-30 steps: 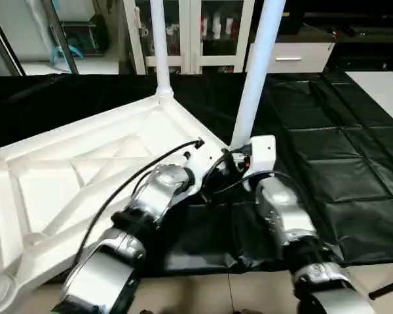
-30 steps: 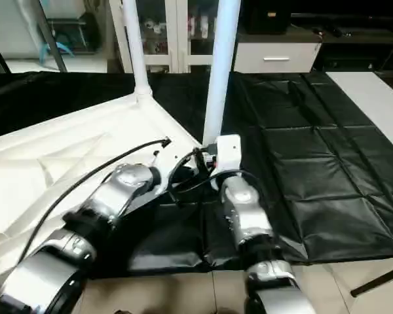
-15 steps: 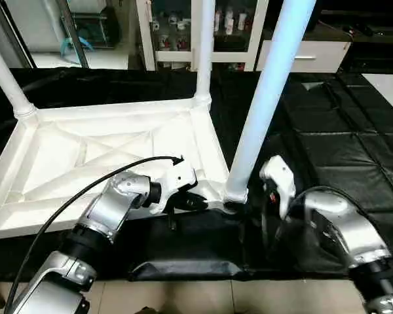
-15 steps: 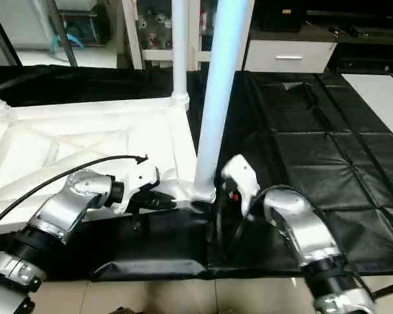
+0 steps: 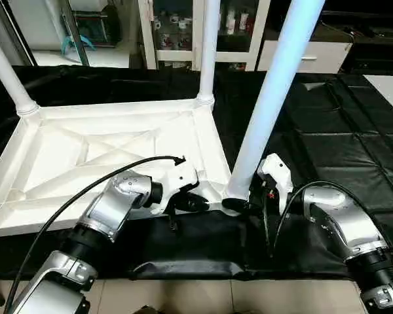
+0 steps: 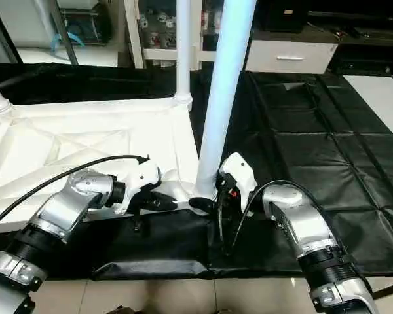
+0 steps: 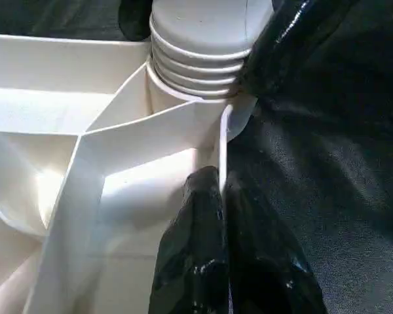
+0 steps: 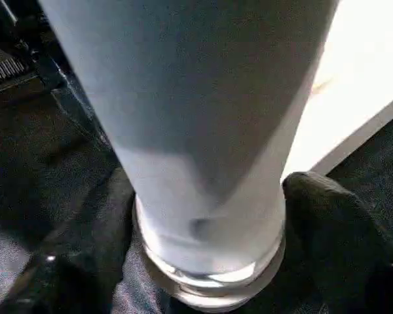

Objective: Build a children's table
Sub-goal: Rotate leg to tighten

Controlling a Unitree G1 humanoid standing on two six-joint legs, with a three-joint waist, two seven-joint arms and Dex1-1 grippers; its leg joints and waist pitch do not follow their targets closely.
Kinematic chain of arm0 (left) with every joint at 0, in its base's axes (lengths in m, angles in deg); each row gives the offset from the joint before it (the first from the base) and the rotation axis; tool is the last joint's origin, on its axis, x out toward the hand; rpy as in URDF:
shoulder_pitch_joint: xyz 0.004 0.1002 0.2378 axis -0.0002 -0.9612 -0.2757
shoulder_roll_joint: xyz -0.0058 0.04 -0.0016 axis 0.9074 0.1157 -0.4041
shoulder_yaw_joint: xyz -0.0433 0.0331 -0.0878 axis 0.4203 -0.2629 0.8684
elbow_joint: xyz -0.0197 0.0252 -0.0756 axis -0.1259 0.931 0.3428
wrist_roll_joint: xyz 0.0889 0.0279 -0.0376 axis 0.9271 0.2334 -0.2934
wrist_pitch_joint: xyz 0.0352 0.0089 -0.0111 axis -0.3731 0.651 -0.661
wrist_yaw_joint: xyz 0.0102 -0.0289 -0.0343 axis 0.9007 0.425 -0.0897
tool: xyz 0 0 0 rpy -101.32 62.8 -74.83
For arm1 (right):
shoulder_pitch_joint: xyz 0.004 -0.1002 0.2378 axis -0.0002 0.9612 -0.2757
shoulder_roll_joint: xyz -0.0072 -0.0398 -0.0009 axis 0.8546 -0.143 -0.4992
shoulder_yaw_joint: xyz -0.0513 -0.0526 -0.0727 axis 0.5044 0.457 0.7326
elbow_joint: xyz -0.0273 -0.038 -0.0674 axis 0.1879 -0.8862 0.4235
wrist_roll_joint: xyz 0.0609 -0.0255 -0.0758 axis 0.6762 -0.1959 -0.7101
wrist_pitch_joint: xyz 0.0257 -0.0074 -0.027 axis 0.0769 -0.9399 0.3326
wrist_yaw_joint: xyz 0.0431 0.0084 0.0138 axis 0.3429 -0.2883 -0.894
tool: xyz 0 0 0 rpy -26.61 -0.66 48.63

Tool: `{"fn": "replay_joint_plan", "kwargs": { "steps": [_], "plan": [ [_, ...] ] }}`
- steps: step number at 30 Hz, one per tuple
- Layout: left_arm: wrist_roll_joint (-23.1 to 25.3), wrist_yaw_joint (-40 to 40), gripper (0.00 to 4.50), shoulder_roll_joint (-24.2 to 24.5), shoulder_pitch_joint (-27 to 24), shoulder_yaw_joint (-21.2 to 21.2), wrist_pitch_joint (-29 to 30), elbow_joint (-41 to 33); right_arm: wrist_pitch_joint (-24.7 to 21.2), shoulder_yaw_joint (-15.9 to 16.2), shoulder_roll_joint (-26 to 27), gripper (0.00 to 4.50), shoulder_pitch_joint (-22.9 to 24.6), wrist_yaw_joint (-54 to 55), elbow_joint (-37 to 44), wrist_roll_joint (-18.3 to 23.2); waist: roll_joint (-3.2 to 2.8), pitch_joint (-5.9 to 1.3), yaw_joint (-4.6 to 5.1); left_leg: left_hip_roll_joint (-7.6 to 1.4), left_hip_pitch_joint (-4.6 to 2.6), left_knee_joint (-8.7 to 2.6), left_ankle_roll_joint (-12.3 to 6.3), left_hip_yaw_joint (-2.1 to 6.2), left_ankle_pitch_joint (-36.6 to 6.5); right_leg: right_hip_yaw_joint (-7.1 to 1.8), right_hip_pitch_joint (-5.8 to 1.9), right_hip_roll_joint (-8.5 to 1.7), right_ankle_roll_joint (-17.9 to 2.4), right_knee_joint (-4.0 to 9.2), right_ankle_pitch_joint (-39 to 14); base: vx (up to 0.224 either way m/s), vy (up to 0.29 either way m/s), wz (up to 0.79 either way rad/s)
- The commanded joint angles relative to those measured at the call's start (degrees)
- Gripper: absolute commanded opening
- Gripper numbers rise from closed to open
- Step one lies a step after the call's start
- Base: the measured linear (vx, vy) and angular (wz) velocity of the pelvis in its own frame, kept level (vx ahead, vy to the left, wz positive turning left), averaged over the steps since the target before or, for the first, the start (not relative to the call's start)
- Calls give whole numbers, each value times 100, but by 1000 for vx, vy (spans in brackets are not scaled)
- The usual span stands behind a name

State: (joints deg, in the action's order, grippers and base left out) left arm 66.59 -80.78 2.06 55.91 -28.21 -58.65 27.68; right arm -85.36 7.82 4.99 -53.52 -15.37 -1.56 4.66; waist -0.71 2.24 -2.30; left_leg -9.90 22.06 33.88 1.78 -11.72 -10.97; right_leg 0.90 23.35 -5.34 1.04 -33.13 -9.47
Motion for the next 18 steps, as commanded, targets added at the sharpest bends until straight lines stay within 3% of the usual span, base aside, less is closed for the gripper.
{"fn": "replay_joint_plan", "kwargs": {
  "steps": [1,4,5,7,12,14,15,16,17,18],
  "plan": [
    [3,-137,0,-46,-57,-227,123,140,-22,-19,23,338,-5,-109,-87,44,10,-347,-1,-303,-153,-408,-353,120,-1020,-100,-235,-235,-1599,255,-590,0,0,0],
    [14,-131,0,-59,-62,-239,136,162,-13,14,29,314,2,-165,-114,22,14,-354,4,-302,-159,-401,-347,117,-993,-96,-235,-226,-1640,247,-475,0,0,0],
    [18,-128,0,-55,-68,-248,156,155,-27,32,35,307,5,-198,-121,27,45,-355,2,-299,-151,-398,-364,115,-973,-94,-245,-226,-1646,243,-443,0,0,0],
    [15,-130,0,-51,-74,-249,171,144,-30,38,37,287,4,-209,-125,28,30,-358,-5,-301,-153,-394,-388,117,-924,-95,-247,-234,-1656,233,-415,0,0,0],
    [-9,-154,0,27,-164,-230,247,43,-55,61,94,279,18,-223,-142,16,42,-359,-9,-301,-151,-385,-427,115,-878,-95,-249,-239,-1659,231,-452,0,0,0],
    [-17,-166,0,47,-178,-222,261,30,-60,53,115,278,18,-204,-157,12,22,-358,-10,-303,-157,-390,-419,118,-888,-92,-244,-235,-1659,230,-482,0,0,0],
    [-29,-165,0,63,-184,-202,262,38,-61,38,149,278,16,-167,-176,10,-20,-362,-3,-297,-159,-385,-400,120,-883,-92,-243,-230,-1664,222,-443,0,0,0],
    [-45,-153,0,64,-180,-176,266,70,-58,4,199,277,13,-90,-204,9,9,-362,15,-293,-152,-385,-398,116,-882,-88,-251,-223,-1667,226,-400,0,0,0],
    [-52,-141,0,54,-172,-161,270,98,-56,-23,229,277,11,-32,-220,9,-18,-364,13,-293,-157,-385,-390,119,-887,-89,-249,-225,-1675,224,-384,0,0,0],
    [-57,-118,0,34,-157,-146,277,137,-58,-57,263,277,9,38,-236,12,-5,-362,27,-290,-153,-387,-381,117,-918,-87,-250,-221,-1681,229,-392,0,0,0]
  ]
}}
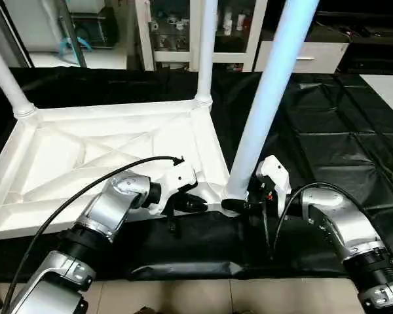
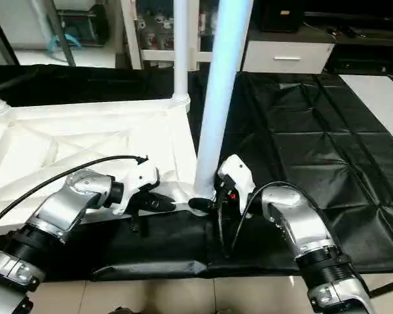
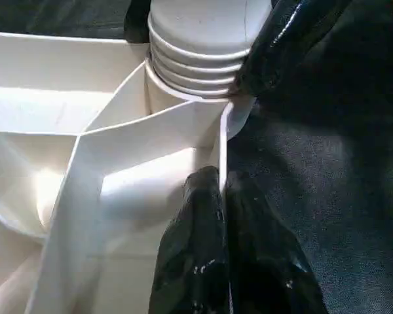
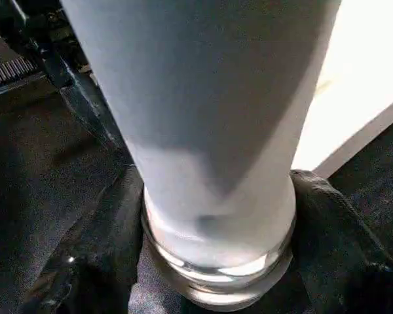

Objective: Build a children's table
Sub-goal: Rotate leg to tighten

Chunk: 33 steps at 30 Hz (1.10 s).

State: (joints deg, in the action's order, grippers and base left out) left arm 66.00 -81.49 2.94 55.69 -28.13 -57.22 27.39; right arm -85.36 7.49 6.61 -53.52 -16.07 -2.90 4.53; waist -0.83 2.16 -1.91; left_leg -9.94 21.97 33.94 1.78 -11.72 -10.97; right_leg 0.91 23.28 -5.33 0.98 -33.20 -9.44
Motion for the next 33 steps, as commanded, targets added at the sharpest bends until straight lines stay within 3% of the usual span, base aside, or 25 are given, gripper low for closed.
{"fn": "replay_joint_plan", "kwargs": {
  "steps": [1,5,7,8,10,12,13,15,17,18,19,23,24,25,26,29,31,33],
  "plan": [
    [-2,-23,0,-76,-117,-139,139,213,-58,-60,138,277,3,182,-124,27,4,-348,-6,-283,-143,-399,-355,116,-990,-88,-243,-224,-1672,248,-476,0,0,0],
    [195,1058,0,-544,190,98,138,800,127,-485,722,277,-127,1432,-431,-60,10,-313,31,-282,-156,-448,-98,136,-1515,-91,-207,-237,-1520,324,-1242,0,0,0],
    [282,1685,0,-789,370,221,30,1156,232,-663,1038,277,-222,2133,-661,-151,62,-307,55,-276,-159,-471,85,165,-1764,-87,-187,-243,-1314,370,-1732,0,0,0],
    [289,1743,0,-812,386,232,17,1189,244,-679,1068,277,-231,2204,-685,-163,46,-305,64,-270,-154,-474,117,170,-1802,-86,-174,-238,-1269,369,-1795,0,0,0],
    [370,2587,0,-1196,689,383,-118,1729,377,-978,1553,277,-478,3500,-1248,-320,93,-307,103,-254,-166,-477,189,170,-1955,-86,-141,-238,-1137,410,-2032,0,0,0],
    [411,2846,0,-1314,798,410,-179,1915,405,-1045,1701,277,-594,3974,-1483,-409,71,-304,114,-236,-170,-471,195,179,-1993,-87,-126,-247,-1070,433,-2163,0,0,0],
    [469,3124,0,-1423,902,432,-242,2108,486,-1068,1853,277,-727,4388,-1723,-522,6,-307,121,-241,-176,-476,213,183,-1982,-93,-116,-249,-1060,435,-2138,0,0,0],
    [567,3480,0,-1551,1042,430,-293,2396,617,-1135,2082,276,-948,4900,-2068,-592,9,-317,191,-221,-168,-473,232,183,-2080,-82,-112,-228,-1043,450,-2064,0,0,0],
    [658,3888,0,-1658,1153,452,-404,2645,663,-1164,2230,276,-1124,5392,-2337,-704,-1,-321,190,-219,-188,-467,200,172,-2098,-82,-93,-218,-1052,463,-1967,0,0,0],
    [702,4027,0,-1713,1210,443,-452,2763,733,-1144,2334,276,-1230,5587,-2485,-774,11,-333,179,-220,-163,-465,144,171,-2012,-84,-132,-222,-1072,445,-1820,0,0,0],
    [729,4114,0,-1754,1253,433,-493,2849,810,-1118,2419,275,-1314,5707,-2597,-826,-3,-333,174,-223,-158,-463,100,167,-1943,-86,-123,-230,-1101,442,-1735,0,0,0],
    [722,4157,0,-1795,1324,477,-728,3026,1251,-1072,2596,275,-1507,5469,-2840,-886,49,-344,154,-224,-127,-457,-28,155,-1810,-77,-150,-240,-1119,421,-1602,0,0,0],
    [720,4143,0,-1787,1319,477,-741,3021,1268,-1074,2595,275,-1502,5424,-2830,-872,25,-343,139,-232,-122,-460,-73,158,-1743,-79,-158,-246,-1129,414,-1554,0,0,0],
    [709,4022,0,-1718,1278,475,-825,3008,1405,-1095,2593,275,-1436,5027,-2718,-729,43,-338,134,-232,-118,-457,-133,152,-1761,-78,-165,-247,-1132,417,-1563,0,0,0],
    [715,3818,0,-1633,1220,426,-969,2962,1499,-1069,2548,310,-1320,4774,-2520,-670,53,-336,129,-237,-118,-457,-152,152,-1748,-77,-166,-252,-1133,419,-1581,0,0,0],
    [699,3609,0,-1529,1142,411,-1002,2885,1499,-975,2440,344,-1178,4530,-2249,-649,37,-339,117,-250,-110,-456,-236,150,-1632,-82,-170,-254,-1156,405,-1521,0,0,0],
    [662,2816,0,-1212,878,209,-1213,2473,1144,-914,2125,373,-860,4037,-1571,-455,63,-326,132,-246,-24,-481,-299,177,-1509,-67,-251,-263,-1077,393,-1547,0,0,0],
    [622,2283,0,-1009,710,60,-1399,2199,906,-885,1905,383,-699,3711,-1191,-320,50,-333,132,-267,-59,-478,-337,179,-1480,-70,-222,-256,-1076,398,-1574,0,0,0]
  ]
}}
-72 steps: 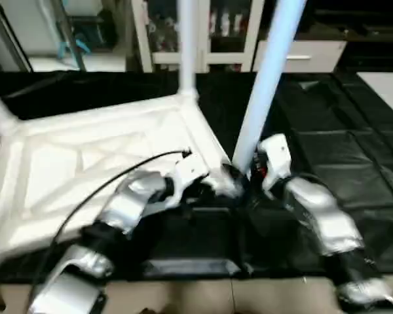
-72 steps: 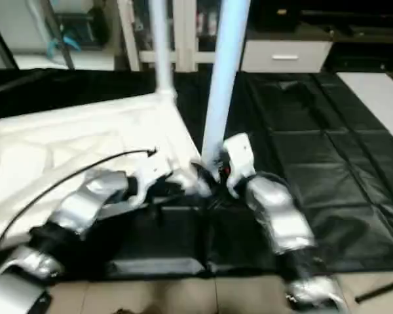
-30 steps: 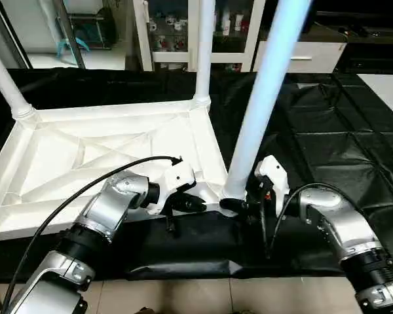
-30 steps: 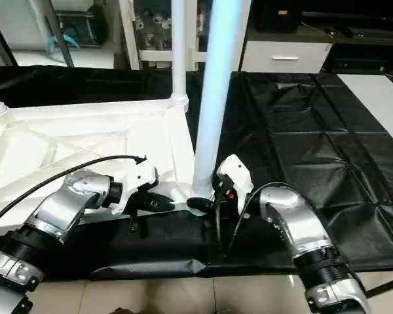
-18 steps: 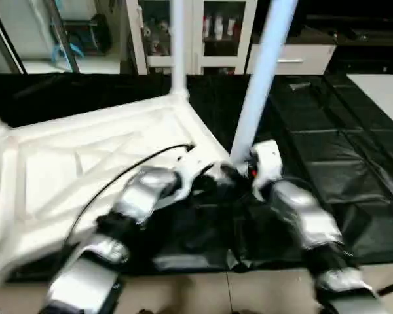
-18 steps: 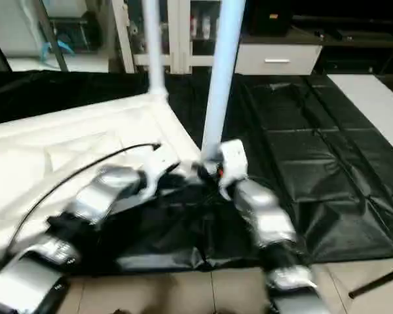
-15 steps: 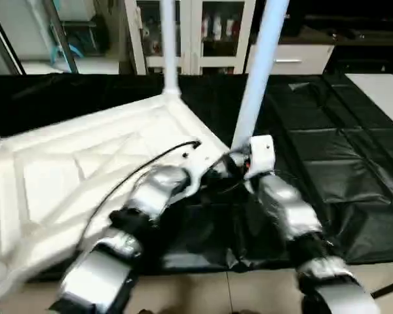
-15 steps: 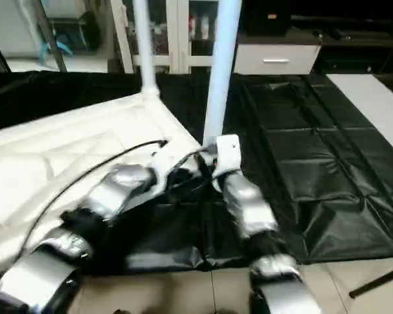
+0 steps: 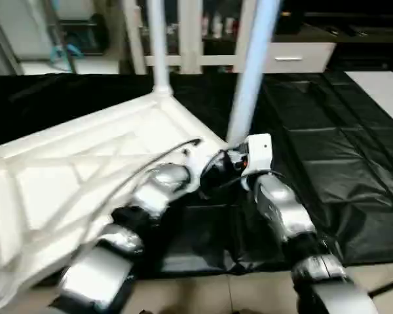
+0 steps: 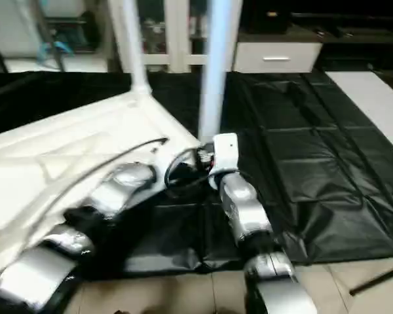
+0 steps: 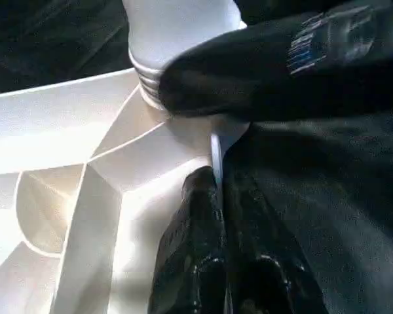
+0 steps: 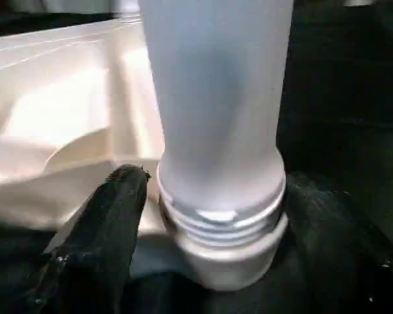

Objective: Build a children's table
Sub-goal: Rotate leg to tighten

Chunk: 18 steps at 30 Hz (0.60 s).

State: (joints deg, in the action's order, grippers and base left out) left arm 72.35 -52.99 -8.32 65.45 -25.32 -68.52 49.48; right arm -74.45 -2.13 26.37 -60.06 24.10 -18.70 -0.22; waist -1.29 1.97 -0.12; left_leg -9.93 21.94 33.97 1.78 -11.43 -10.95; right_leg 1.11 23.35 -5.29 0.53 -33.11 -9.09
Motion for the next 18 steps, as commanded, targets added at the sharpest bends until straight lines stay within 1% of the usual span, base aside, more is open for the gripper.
{"fn": "replay_joint_plan", "kwargs": {
  "steps": [1,2,3,4,5,6,7,8,9,11,12,13,14,15,17,18],
  "plan": [
    [-107,-1014,0,265,-402,-305,-310,-261,-366,100,-284,388,79,-693,663,288,93,-328,-73,-275,-107,-457,-354,137,-1470,-105,-214,-262,-1096,386,-1524,0,0,0],
    [-173,-1270,0,346,-481,-345,-307,-413,-470,113,-413,388,152,-937,819,368,91,-329,-82,-289,-116,-453,-362,122,-1424,-116,-187,-263,-1148,376,-1430,0,0,0],
    [-213,-1405,0,385,-523,-365,-284,-499,-523,113,-488,400,193,-1086,903,414,93,-321,-89,-296,-119,-456,-386,107,-1353,-117,-180,-252,-1243,362,-1293,0,0,0],
    [-256,-1530,0,421,-558,-377,-255,-576,-553,150,-572,414,235,-1247,974,435,84,-318,-90,-290,-102,-459,-382,108,-1335,-106,-192,-242,-1262,348,-1265,0,0,0],
    [-341,-1769,0,495,-623,-405,-200,-730,-608,226,-745,426,323,-1574,1119,474,74,-320,-114,-302,-123,-462,-355,106,-1322,-104,-178,-249,-1298,341,-1232,0,0,0],
    [-425,-1995,0,578,-681,-440,-146,-893,-656,313,-937,428,424,-1926,1275,508,76,-322,-125,-310,-113,-466,-337,114,-1283,-101,-194,-253,-1307,323,-1178,0,0,0],
    [-535,-2276,0,695,-748,-483,-22,-1121,-741,443,-1237,428,580,-2490,1513,613,67,-319,-191,-324,-154,-459,-331,93,-1196,-107,-170,-235,-1340,298,-932,0,0,0],
    [-633,-2517,0,803,-804,-507,83,-1337,-890,602,-1579,428,753,-3113,1794,745,69,-327,-222,-325,-169,-456,-334,94,-1190,-98,-189,-227,-1357,287,-846,0,0,0],
    [-681,-2635,0,860,-834,-517,143,-1459,-988,695,-1786,428,859,-3483,1966,834,68,-321,-264,-325,-158,-449,-392,89,-1113,-103,-216,-225,-1378,258,-640,0,0,0],
    [-716,-2784,0,922,-874,-513,209,-1609,-1168,846,-2050,428,966,-3909,2174,912,85,-325,-287,-320,-136,-434,-496,80,-992,-109,-231,-243,-1420,241,-484,0,0,0],
    [-723,-2808,0,918,-871,-510,215,-1621,-1179,911,-2126,428,975,-4043,2162,893,96,-317,-285,-309,-117,-431,-513,77,-987,-110,-236,-247,-1426,249,-521,0,0,0],
    [-728,-2857,0,910,-867,-502,228,-1637,-1185,1020,-2237,428,981,-4260,2134,842,68,-297,-276,-312,-126,-447,-414,73,-1222,-109,-210,-255,-1405,300,-915,0,0,0],
    [-720,-2878,0,907,-861,-506,216,-1632,-1163,1071,-2272,428,975,-4352,2095,803,77,-295,-278,-310,-130,-447,-379,71,-1314,-113,-209,-262,-1388,312,-1075,0,0,0],
    [-708,-2881,0,885,-843,-501,199,-1603,-1056,1118,-2275,428,935,-4370,1969,684,63,-283,-286,-318,-148,-458,-289,76,-1483,-126,-186,-275,-1340,342,-1380,0,0,0],
    [-692,-2889,0,860,-833,-495,208,-1602,-848,1157,-2235,428,842,-4282,1748,481,71,-282,-268,-314,-159,-472,-150,88,-1624,-127,-166,-271,-1269,364,-1631,0,0,0],
    [-692,-2889,0,860,-833,-495,208,-1602,-848,1157,-2235,428,842,-4282,1748,481,65,-287,-262,-312,-164,-474,-101,91,-1651,-129,-157,-260,-1242,366,-1650,0,0,0]
  ]
}}
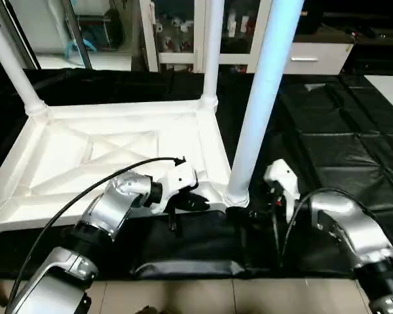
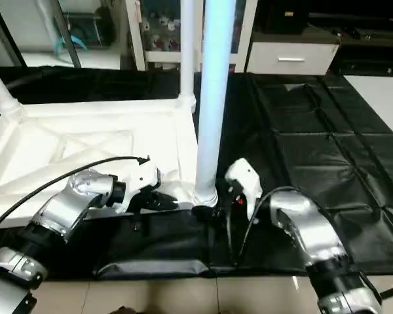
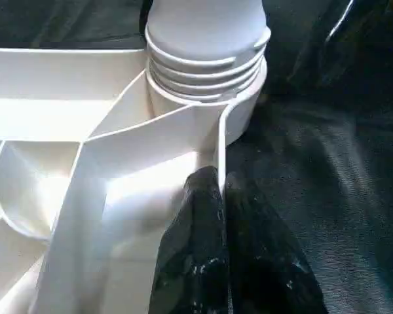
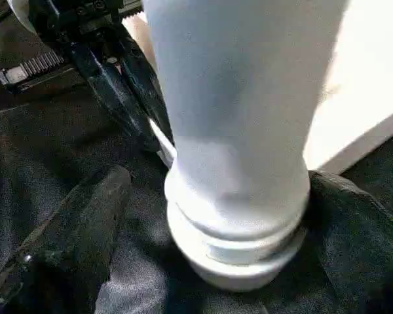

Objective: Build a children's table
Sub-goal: Rotate leg to tighten

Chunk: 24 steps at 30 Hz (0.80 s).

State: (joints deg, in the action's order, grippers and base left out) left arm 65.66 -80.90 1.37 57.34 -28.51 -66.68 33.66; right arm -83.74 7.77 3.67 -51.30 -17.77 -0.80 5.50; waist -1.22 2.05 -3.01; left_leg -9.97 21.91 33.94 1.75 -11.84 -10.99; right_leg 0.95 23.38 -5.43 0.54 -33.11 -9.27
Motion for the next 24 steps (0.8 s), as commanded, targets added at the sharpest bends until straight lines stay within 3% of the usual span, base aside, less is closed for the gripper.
{"fn": "replay_joint_plan", "kwargs": {
  "steps": [1,6,7,9,13,24],
  "plan": [
    [-30,-95,0,-114,-24,-177,53,-47,175,152,88,428,-102,-9,-149,-156,61,-299,24,-312,-162,-473,-78,134,-1613,-116,-159,-243,-1229,358,-1542,0,0,0],
    [-47,-132,0,-88,-82,-195,202,-216,127,41,183,428,-240,-22,-172,-29,63,-339,17,-302,-148,-431,-260,124,-1154,-106,-198,-227,-1393,276,-796,0,0,0],
    [-36,-137,0,-89,-86,-193,199,-211,155,57,184,401,-255,-60,-202,-57,74,-340,12,-297,-139,-419,-332,116,-1048,-102,-206,-222,-1433,264,-665,0,0,0],
    [-30,-131,0,-86,-95,-182,211,-216,208,99,195,394,-282,-113,-290,-107,78,-334,-3,-299,-131,-413,-396,112,-1026,-100,-214,-236,-1455,263,-702,0,0,0],
    [-13,-117,0,-57,-113,-162,212,-222,286,147,201,351,-287,-187,-389,-178,86,-325,-9,-305,-136,-424,-346,119,-1123,-100,-207,-240,-1402,285,-989,0,0,0],
    [4,-121,0,-16,-91,-125,244,-196,361,155,84,274,-209,-395,-420,-224,64,-336,-25,-301,-141,-407,-384,113,-1044,-94,-217,-230,-1450,268,-828,0,0,0]
  ]
}}
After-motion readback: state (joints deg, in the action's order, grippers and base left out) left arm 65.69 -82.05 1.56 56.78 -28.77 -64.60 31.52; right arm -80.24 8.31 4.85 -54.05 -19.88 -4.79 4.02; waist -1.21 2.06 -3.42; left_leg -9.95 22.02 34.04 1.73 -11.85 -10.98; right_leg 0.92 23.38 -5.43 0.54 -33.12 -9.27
